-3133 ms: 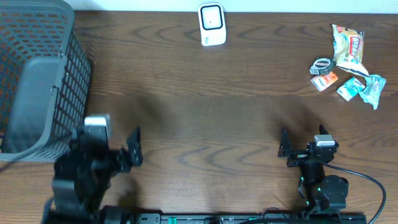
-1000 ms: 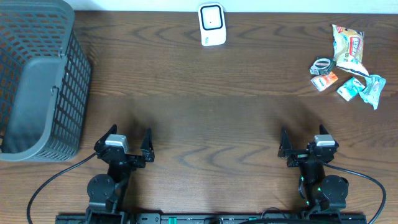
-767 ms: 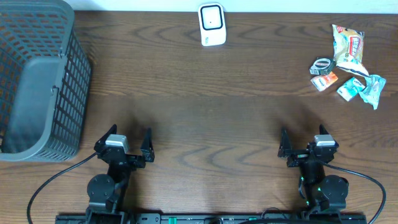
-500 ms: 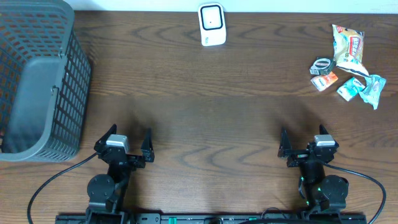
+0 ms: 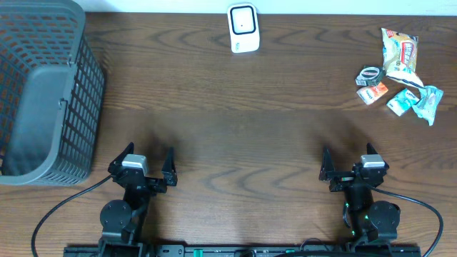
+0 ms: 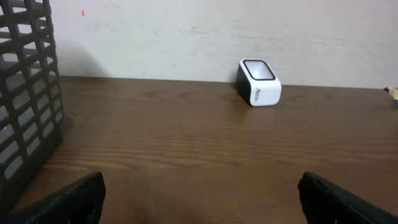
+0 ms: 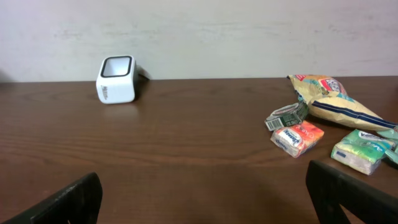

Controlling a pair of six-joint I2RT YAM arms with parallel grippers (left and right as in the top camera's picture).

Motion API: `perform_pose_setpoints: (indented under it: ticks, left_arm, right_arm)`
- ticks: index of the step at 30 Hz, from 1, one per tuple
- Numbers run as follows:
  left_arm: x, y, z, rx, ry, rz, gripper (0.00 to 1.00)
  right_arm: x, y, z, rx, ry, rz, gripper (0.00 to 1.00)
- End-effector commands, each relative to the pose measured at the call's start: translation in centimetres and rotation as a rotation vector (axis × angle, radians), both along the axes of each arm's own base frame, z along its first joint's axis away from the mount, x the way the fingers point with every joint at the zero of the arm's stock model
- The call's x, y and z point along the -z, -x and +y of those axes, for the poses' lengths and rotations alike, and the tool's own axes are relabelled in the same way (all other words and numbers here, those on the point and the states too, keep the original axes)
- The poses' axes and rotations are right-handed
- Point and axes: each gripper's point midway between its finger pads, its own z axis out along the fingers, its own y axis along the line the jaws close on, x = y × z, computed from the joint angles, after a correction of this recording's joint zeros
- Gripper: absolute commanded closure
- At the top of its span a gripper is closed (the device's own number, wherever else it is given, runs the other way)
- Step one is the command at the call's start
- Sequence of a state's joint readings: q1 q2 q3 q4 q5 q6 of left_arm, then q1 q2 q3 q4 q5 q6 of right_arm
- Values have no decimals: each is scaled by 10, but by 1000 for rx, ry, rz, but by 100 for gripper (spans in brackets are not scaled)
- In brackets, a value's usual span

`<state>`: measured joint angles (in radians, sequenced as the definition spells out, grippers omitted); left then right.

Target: Scan the item barcode

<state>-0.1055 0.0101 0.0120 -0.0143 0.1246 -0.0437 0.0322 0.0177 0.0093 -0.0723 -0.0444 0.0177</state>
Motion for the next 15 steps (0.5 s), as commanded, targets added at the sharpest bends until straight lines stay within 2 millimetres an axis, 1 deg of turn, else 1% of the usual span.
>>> perform_pose_setpoints:
  ticks: [1, 9, 12, 15]
  left_arm:
    - [14, 2, -2, 16, -23, 44, 2]
    - [14, 2, -2, 16, -23, 44, 2]
    - [14, 2, -2, 16, -23, 44, 2]
    - [14, 2, -2, 16, -23, 44, 2]
  right_arm:
    - [1, 0, -2, 12, -10, 3, 1]
    - [0, 0, -4, 18, -10, -3, 1]
    - [1, 0, -10, 50, -8, -1, 1]
    - [2, 0, -11, 53, -8, 2, 1]
